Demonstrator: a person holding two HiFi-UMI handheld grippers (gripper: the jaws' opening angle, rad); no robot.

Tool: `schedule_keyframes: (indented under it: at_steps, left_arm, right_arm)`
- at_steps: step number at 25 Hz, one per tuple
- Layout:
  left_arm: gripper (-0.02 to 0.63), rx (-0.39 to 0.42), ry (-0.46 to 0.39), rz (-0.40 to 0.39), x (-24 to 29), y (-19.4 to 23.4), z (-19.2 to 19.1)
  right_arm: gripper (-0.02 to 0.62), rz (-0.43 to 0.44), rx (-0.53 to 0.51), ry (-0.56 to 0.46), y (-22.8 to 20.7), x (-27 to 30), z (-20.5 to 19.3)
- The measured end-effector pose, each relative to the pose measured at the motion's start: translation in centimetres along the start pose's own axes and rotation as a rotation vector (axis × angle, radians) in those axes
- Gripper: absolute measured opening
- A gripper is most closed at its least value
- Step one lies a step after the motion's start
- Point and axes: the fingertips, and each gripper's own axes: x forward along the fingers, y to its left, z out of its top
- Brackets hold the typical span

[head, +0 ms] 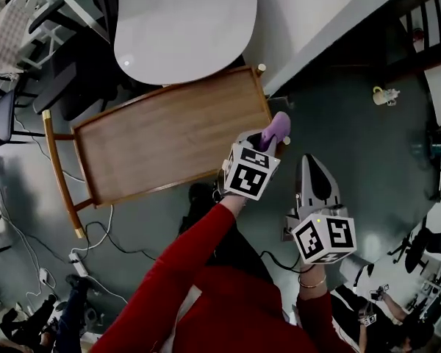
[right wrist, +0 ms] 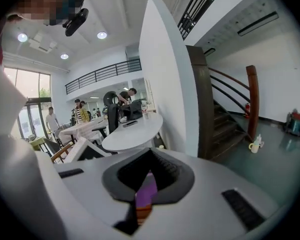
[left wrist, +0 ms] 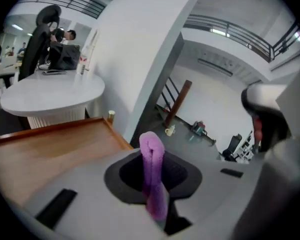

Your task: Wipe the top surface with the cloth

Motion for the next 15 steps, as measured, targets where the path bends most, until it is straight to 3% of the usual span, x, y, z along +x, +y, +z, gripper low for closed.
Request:
schedule_keyframes:
  at_steps: [3, 5, 15]
  left_arm:
    - [0.054, 0.052, 0.112, 0.04, 0.7, 0.8, -3.3]
    - [0.054, 0.032, 0.148, 0.086, -0.9, 2.9, -5.4]
    - [0.054, -0.113, 0.134, 0.497, -19.1, 19.8, -14.2]
  right_arm:
    - [0.011, 0.034, -0.01, 0.013, 0.0, 0.4, -0.2]
    - [0.011, 0.074, -0.014, 0.03, 0.9, 1.5, -0.4]
    - [0.011, 0.413, -0.116, 0.101, 13.4, 8.4, -1.7]
